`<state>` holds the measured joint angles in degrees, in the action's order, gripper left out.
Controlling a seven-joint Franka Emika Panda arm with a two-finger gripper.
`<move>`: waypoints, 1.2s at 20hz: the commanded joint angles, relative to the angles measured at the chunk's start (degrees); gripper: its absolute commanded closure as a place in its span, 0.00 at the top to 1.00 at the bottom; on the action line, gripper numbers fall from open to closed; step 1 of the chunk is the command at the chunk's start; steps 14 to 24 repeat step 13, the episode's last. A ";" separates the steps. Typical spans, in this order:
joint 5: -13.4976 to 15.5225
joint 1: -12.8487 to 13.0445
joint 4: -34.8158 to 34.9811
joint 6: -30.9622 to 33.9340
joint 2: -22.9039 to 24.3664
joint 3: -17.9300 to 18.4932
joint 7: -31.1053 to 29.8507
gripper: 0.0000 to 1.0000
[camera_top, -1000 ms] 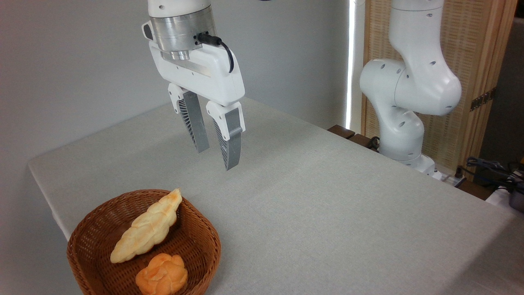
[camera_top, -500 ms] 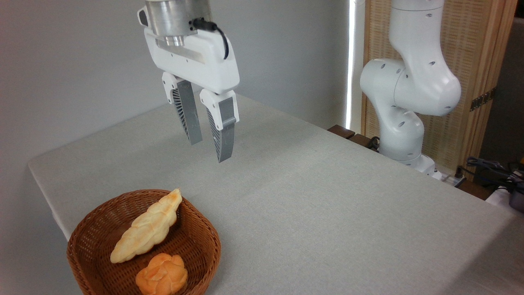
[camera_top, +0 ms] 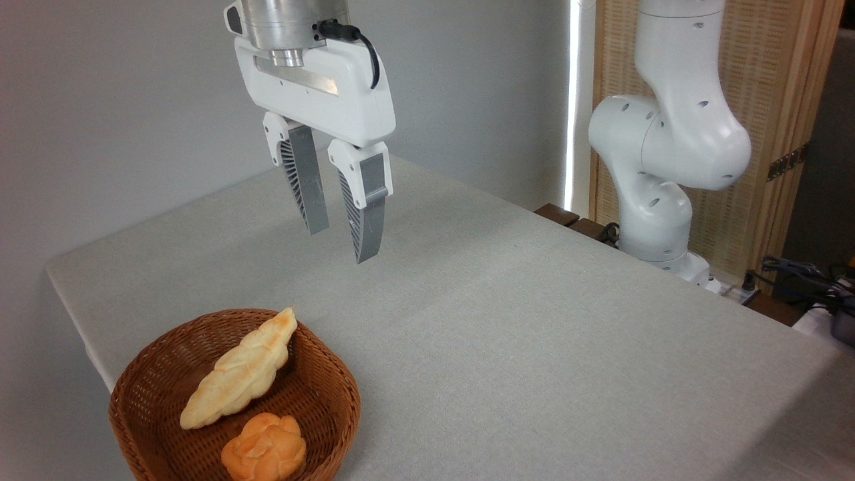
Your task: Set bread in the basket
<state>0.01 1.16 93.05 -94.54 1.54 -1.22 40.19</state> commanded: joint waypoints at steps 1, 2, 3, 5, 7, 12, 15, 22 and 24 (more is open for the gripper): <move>0.87 1.39 -0.76 1.02 -0.48 1.13 -1.69 1.00; 0.87 1.65 -0.67 1.02 -0.48 1.13 -1.69 1.00; 0.87 1.66 -0.59 1.02 -0.48 1.13 -1.78 1.00; 0.87 1.66 -0.59 1.02 -0.66 1.13 -1.78 1.00; 0.87 1.66 -0.50 1.02 -0.83 1.13 -1.70 1.00; 0.52 1.66 -0.41 0.94 -0.92 1.30 -1.26 1.00; 0.43 1.66 -0.41 0.94 -0.92 1.30 -1.34 1.00; 0.43 1.66 -0.41 0.94 -0.92 1.30 -1.34 1.00; 0.43 1.66 -0.41 0.94 -0.92 1.30 -1.34 1.00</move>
